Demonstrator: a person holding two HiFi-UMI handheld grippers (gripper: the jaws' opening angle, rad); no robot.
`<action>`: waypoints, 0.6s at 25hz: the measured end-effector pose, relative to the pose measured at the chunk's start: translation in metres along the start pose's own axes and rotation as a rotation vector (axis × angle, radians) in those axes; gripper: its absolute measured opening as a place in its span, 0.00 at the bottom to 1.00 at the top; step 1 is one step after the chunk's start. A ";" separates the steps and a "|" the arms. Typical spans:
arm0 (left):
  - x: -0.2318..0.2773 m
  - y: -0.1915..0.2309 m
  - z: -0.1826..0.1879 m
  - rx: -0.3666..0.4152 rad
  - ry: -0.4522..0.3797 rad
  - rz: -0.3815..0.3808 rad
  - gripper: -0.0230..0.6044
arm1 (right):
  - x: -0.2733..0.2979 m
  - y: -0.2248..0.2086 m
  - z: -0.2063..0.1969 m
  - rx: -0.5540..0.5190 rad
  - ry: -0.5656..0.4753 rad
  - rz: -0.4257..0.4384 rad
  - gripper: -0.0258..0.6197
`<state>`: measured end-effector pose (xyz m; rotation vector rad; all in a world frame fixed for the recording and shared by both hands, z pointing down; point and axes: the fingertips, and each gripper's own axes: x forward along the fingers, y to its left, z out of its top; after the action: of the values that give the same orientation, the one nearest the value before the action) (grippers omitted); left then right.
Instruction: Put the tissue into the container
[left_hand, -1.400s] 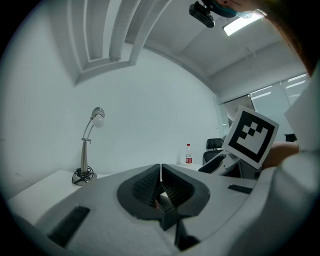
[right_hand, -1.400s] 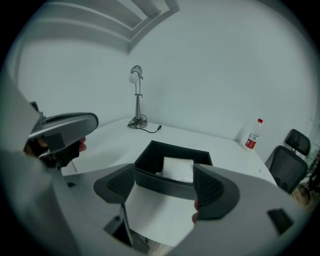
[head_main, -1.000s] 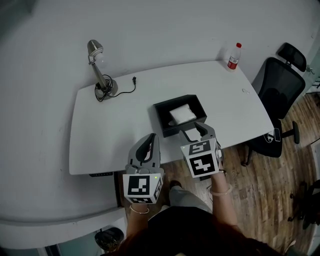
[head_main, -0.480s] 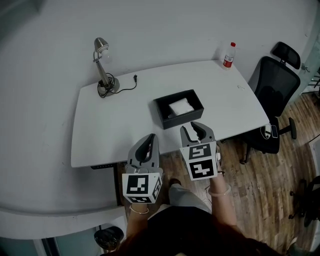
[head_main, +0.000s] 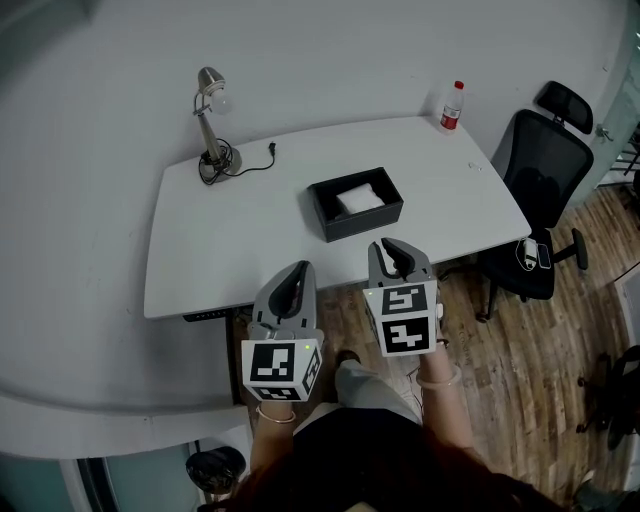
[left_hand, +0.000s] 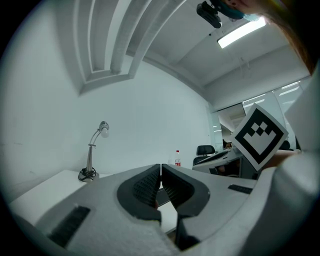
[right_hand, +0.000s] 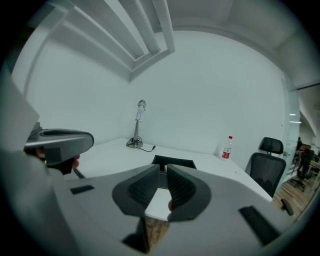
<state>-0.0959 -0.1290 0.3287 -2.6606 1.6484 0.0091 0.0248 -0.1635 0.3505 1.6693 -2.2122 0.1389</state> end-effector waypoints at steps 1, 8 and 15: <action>-0.004 -0.002 0.000 0.000 -0.001 -0.002 0.08 | -0.004 0.001 0.000 0.002 -0.005 -0.005 0.13; -0.029 -0.011 0.003 0.011 -0.005 -0.011 0.08 | -0.029 0.012 -0.001 0.005 -0.029 -0.020 0.11; -0.048 -0.021 0.006 0.008 -0.016 -0.021 0.08 | -0.054 0.022 0.000 -0.010 -0.050 -0.017 0.07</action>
<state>-0.0985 -0.0770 0.3236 -2.6647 1.6129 0.0241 0.0165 -0.1078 0.3355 1.7038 -2.2305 0.0824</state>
